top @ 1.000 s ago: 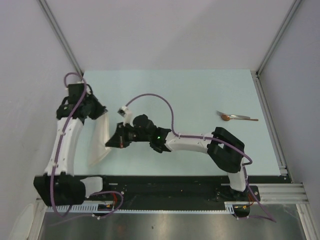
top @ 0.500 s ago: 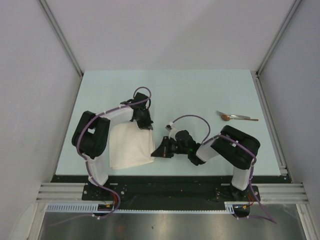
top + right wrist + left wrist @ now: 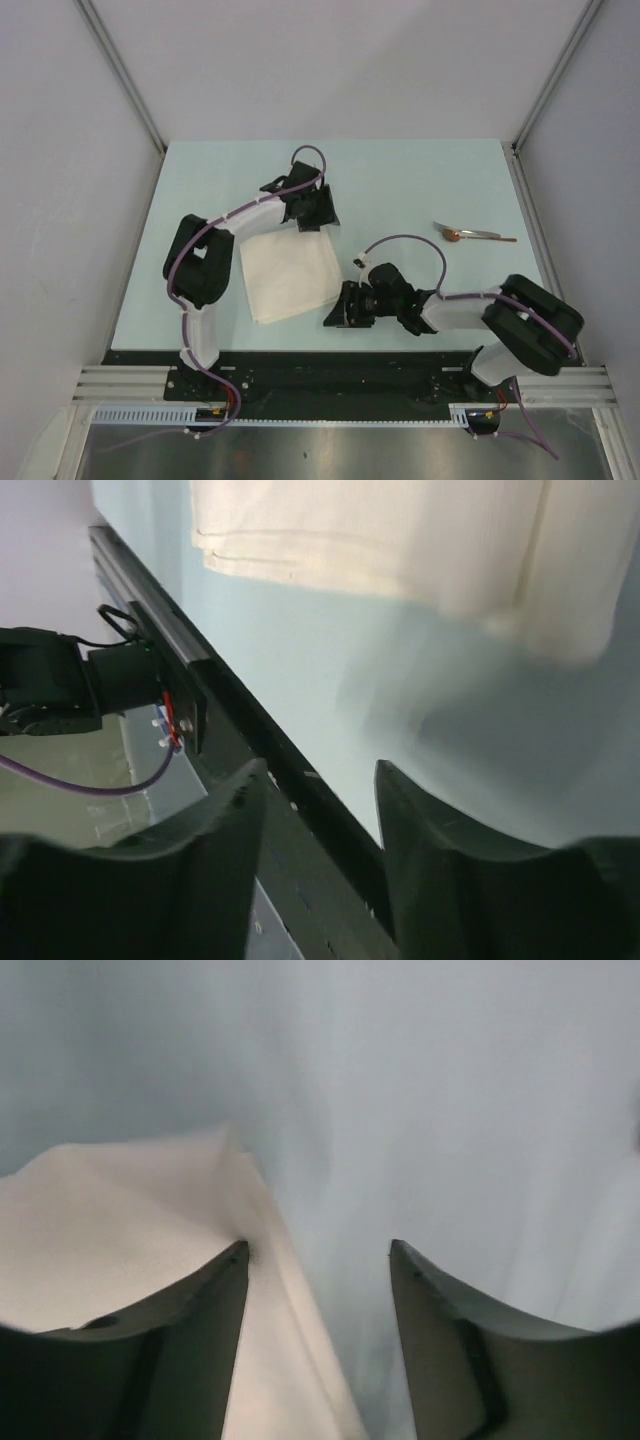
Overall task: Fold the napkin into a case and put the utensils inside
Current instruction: Turn over the upper triangle folded napkin at the center of the board.
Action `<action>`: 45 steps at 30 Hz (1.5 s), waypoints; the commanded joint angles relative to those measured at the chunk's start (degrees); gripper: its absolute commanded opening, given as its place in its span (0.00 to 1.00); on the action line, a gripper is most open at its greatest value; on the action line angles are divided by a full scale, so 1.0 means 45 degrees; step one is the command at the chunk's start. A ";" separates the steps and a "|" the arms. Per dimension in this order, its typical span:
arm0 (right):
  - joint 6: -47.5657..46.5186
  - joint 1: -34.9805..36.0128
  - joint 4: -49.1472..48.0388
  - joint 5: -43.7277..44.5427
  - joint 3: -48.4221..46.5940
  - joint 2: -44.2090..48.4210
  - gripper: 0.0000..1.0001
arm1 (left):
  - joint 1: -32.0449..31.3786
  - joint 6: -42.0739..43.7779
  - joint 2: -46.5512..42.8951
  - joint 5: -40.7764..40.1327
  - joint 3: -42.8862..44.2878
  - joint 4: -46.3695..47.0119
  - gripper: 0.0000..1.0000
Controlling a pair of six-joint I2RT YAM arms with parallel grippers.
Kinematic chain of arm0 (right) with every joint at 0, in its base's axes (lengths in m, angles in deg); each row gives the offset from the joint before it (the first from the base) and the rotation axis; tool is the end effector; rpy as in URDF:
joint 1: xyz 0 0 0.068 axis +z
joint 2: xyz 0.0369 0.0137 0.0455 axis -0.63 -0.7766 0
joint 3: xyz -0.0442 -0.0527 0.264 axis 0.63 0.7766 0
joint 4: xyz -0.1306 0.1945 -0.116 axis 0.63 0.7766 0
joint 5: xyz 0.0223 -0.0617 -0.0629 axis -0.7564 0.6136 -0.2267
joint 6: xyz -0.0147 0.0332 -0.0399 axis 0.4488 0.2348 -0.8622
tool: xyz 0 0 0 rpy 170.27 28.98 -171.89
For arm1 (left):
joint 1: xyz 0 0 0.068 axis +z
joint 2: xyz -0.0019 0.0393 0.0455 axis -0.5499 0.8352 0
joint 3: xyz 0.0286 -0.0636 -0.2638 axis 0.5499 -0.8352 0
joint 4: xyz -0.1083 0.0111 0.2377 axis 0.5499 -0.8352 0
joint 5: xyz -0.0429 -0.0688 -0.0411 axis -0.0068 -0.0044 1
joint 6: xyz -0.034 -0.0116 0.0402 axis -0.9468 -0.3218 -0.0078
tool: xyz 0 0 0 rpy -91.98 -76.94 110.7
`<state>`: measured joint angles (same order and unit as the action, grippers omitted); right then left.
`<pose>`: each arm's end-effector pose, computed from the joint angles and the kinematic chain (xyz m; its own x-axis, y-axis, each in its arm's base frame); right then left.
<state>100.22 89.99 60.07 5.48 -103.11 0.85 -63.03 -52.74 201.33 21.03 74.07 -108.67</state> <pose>0.1605 0.2191 0.1298 -0.9440 0.0219 -0.3292 -0.2658 0.5404 0.7983 0.3704 -0.2156 0.1883 -0.9003 -0.2156 -0.3781 -0.0343 0.9011 -0.4323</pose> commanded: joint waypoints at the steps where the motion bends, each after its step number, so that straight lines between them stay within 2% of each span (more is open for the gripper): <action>1: -0.1734 -0.0536 0.6153 0.1307 -0.0444 0.2624 0.62 | 0.0070 0.1269 -0.1054 -0.0200 0.1639 -0.0636 0.73; 2: -0.2123 -0.1157 0.6493 0.1367 -0.0482 0.2937 0.63 | 0.0051 0.1487 -0.1249 -0.0393 0.1990 -0.0975 0.79; 5: -0.3157 -0.2485 0.8016 0.1327 -0.1104 0.3739 0.64 | 0.0051 0.2229 -0.2381 -0.0046 0.1779 -0.1464 0.86; 8: -0.4057 -0.3580 0.8877 0.1174 -0.2311 0.3391 0.67 | 0.0031 0.2680 -0.2967 0.0269 0.1723 -0.2382 0.89; 11: -0.5132 -0.4014 0.9229 0.0978 -0.3467 0.2084 0.67 | 0.0011 0.2603 -0.4157 -0.0043 0.0380 -0.2093 0.87; 12: -0.5502 -0.4053 0.9405 0.0919 -0.4438 0.1636 0.67 | 0.0031 0.2506 -0.4509 -0.0024 -0.0053 -0.1898 0.86; 15: -0.5798 -0.3976 0.9349 0.0510 -0.5498 0.0364 0.66 | 0.0031 0.2232 -0.5701 0.0326 -0.1635 -0.1233 0.79; 20: -0.6052 -0.3625 0.8704 -0.0214 -0.6146 -0.1158 0.67 | 0.0031 0.1783 -0.7340 0.1204 -0.4035 -0.0628 0.75; 23: -0.5936 -0.3215 0.8547 -0.0233 -0.6381 -0.1687 0.66 | 0.0011 0.1724 -0.7986 0.1013 -0.4858 -0.0568 0.75; 27: -0.5721 -0.2941 0.8430 -0.0234 -0.6460 -0.2255 0.57 | 0.0089 0.1782 -0.8436 0.0466 -0.5369 -0.0899 0.75; 31: -0.5604 -0.2941 0.8372 0.0099 -0.6167 -0.2295 0.49 | 0.0693 0.1665 -0.8886 0.0931 -0.5954 -0.0842 0.75; 35: -0.5292 -0.3058 0.8177 0.0137 -0.5525 -0.2140 0.16 | 0.1863 0.1781 -0.9160 0.1733 -0.6112 -0.0880 0.75; 38: -0.5018 -0.3058 0.7689 0.0001 -0.4977 -0.1768 0.01 | 0.2780 0.1996 -0.9219 0.2046 -0.6170 -0.1036 0.76; 41: -0.4628 -0.3058 0.7493 0.0059 -0.4352 -0.1417 0.00 | 0.3815 0.1958 -0.9102 0.2766 -0.6502 -0.0765 0.77; 45: -0.4178 -0.3310 0.7063 0.0293 -0.3220 -0.0461 0.00 | 0.4601 0.1763 -0.8634 0.3510 -0.6697 -0.0316 0.84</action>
<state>79.28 76.06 92.86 5.39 -121.42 -5.90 -44.91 -44.48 161.85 31.71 44.74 -112.82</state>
